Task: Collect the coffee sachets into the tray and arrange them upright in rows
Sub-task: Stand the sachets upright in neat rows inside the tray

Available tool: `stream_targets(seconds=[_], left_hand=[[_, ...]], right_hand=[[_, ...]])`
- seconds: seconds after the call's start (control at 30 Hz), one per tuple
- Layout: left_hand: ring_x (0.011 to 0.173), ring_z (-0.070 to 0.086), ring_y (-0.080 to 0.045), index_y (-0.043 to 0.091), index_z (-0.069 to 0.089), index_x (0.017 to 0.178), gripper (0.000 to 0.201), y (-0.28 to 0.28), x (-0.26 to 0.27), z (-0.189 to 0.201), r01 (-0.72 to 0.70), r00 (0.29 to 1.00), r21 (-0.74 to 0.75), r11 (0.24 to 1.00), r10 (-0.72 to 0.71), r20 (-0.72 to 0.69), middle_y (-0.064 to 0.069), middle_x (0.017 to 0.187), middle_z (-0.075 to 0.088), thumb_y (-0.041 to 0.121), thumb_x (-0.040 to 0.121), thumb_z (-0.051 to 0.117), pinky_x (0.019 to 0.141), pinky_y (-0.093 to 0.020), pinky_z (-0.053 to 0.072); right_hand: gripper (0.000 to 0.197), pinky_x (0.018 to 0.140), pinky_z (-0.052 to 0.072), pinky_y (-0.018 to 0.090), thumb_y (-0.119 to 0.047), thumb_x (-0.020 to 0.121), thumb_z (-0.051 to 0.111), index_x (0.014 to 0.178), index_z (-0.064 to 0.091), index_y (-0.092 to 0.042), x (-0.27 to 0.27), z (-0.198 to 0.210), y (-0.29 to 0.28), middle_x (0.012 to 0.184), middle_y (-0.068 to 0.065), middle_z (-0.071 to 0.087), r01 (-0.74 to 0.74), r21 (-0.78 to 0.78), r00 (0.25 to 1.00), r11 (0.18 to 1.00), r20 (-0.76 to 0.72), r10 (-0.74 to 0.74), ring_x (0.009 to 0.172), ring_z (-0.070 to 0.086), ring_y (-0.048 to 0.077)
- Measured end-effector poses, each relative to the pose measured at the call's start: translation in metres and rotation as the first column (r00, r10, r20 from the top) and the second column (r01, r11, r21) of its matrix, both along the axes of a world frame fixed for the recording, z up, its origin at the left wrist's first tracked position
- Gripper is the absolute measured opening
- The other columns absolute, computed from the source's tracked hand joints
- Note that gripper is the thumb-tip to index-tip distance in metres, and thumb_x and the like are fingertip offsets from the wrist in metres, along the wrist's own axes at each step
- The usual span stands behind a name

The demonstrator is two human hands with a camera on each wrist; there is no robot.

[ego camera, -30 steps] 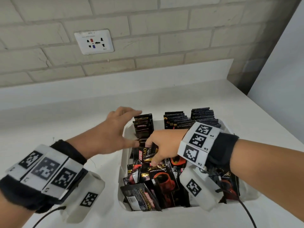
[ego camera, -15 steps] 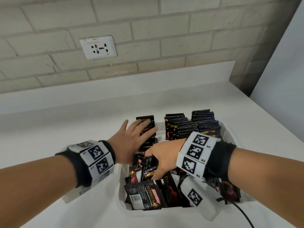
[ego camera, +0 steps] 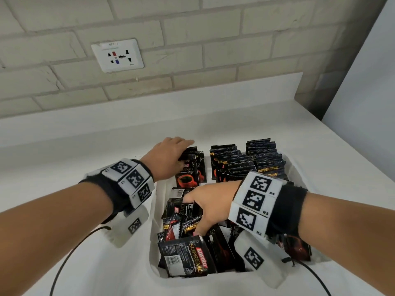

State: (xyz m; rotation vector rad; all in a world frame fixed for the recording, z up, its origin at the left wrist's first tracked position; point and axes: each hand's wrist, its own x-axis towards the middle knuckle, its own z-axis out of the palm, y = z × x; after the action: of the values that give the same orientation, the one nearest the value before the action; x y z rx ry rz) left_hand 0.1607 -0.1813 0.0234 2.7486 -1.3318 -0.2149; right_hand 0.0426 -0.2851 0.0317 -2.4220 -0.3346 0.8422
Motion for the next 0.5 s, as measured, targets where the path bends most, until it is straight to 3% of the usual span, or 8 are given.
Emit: stream_targets(seconds=[0.03, 0.07, 0.13, 0.17, 0.23, 0.37, 0.43, 0.5], left_hand=[[0.130, 0.034, -0.025, 0.018, 0.024, 0.147, 0.062, -0.001, 0.001, -0.001, 0.011, 1.000, 0.033, 0.999, -0.011, -0.006, -0.006, 0.146, 0.036, 0.011, 0.092, 0.050, 0.108, -0.035, 0.029], [0.128, 0.037, -0.025, 0.018, 0.024, 0.147, 0.060, -0.002, 0.001, -0.002, 0.018, 1.000, 0.064, 0.998, -0.018, -0.010, -0.006, 0.144, 0.039, 0.013, 0.093, 0.049, 0.106, -0.035, 0.031], [0.126, 0.039, -0.025, 0.018, 0.020, 0.148, 0.061, -0.002, 0.000, -0.003, 0.021, 1.000, 0.112, 0.993, -0.020, -0.015, -0.006, 0.143, 0.040, 0.016, 0.094, 0.048, 0.104, -0.035, 0.033], [0.126, 0.039, -0.025, 0.018, 0.019, 0.149, 0.062, -0.001, 0.000, -0.004, 0.021, 1.000, 0.128, 0.992, -0.019, -0.014, -0.006, 0.143, 0.039, 0.017, 0.094, 0.049, 0.104, -0.035, 0.033], [0.130, 0.036, -0.026, 0.018, 0.016, 0.149, 0.067, 0.002, 0.001, -0.003, 0.010, 1.000, 0.146, 0.989, -0.009, -0.009, -0.006, 0.148, 0.033, 0.020, 0.093, 0.052, 0.107, -0.037, 0.031], [0.139, 0.020, -0.025, 0.021, 0.010, 0.150, 0.078, 0.009, -0.002, 0.011, -0.067, 0.993, 0.075, 0.995, 0.073, -0.093, -0.003, 0.155, 0.017, 0.019, 0.089, 0.059, 0.114, -0.037, 0.021], [0.135, 0.025, -0.023, 0.022, 0.024, 0.147, 0.071, 0.018, -0.005, 0.020, -0.104, 0.990, -0.088, 0.991, 0.095, -0.106, -0.003, 0.147, 0.029, 0.014, 0.087, 0.061, 0.109, -0.030, 0.024], [0.116, 0.037, -0.019, 0.018, 0.048, 0.132, 0.052, 0.032, -0.008, 0.024, -0.077, 0.997, -0.266, 0.961, 0.067, -0.047, 0.002, 0.122, 0.043, 0.009, 0.084, 0.064, 0.094, -0.021, 0.029]], right_hand=[[0.041, 0.039, 0.035, 0.006, -0.019, 0.082, 0.068, 0.117, 0.052, -0.004, 0.001, -0.001, 0.000, 0.047, -0.013, 0.059, 0.001, 0.002, 1.000, 1.000, 0.001, -0.001, 0.041, 0.051, -0.008], [0.044, 0.045, 0.038, 0.006, -0.020, 0.081, 0.070, 0.118, 0.052, -0.004, 0.002, -0.001, 0.000, 0.065, -0.008, 0.067, 0.003, 0.011, 1.000, 1.000, 0.009, -0.003, 0.053, 0.056, -0.006], [0.050, 0.068, 0.047, 0.018, -0.023, 0.079, 0.072, 0.121, 0.053, -0.005, 0.002, -0.001, 0.001, 0.107, 0.008, 0.066, 0.020, 0.019, 0.999, 1.000, 0.035, -0.021, 0.090, 0.062, 0.012], [0.053, 0.079, 0.048, 0.026, -0.025, 0.078, 0.073, 0.122, 0.053, -0.005, 0.002, -0.002, 0.000, 0.117, 0.012, 0.062, 0.039, 0.021, 0.998, 0.999, 0.039, -0.040, 0.103, 0.059, 0.021], [0.056, 0.090, 0.045, 0.030, -0.026, 0.077, 0.074, 0.123, 0.052, -0.003, 0.004, -0.002, -0.002, 0.122, 0.012, 0.060, 0.061, 0.026, 0.997, 0.998, 0.039, -0.062, 0.110, 0.056, 0.026], [0.042, 0.072, 0.046, 0.014, -0.022, 0.078, 0.073, 0.114, 0.059, -0.006, 0.005, 0.000, -0.007, 0.101, 0.002, 0.066, 0.080, 0.071, 0.997, 0.994, 0.011, -0.081, 0.087, 0.062, 0.013], [0.045, 0.082, 0.044, 0.019, -0.023, 0.078, 0.072, 0.117, 0.058, -0.006, 0.006, 0.002, -0.007, 0.113, 0.004, 0.065, 0.098, 0.064, 0.995, 0.993, 0.023, -0.100, 0.098, 0.061, 0.016], [0.043, 0.091, 0.046, 0.027, -0.024, 0.078, 0.073, 0.115, 0.059, -0.008, 0.007, 0.003, -0.009, 0.115, 0.005, 0.064, 0.099, 0.063, 0.994, 0.993, 0.029, -0.101, 0.101, 0.060, 0.017]])
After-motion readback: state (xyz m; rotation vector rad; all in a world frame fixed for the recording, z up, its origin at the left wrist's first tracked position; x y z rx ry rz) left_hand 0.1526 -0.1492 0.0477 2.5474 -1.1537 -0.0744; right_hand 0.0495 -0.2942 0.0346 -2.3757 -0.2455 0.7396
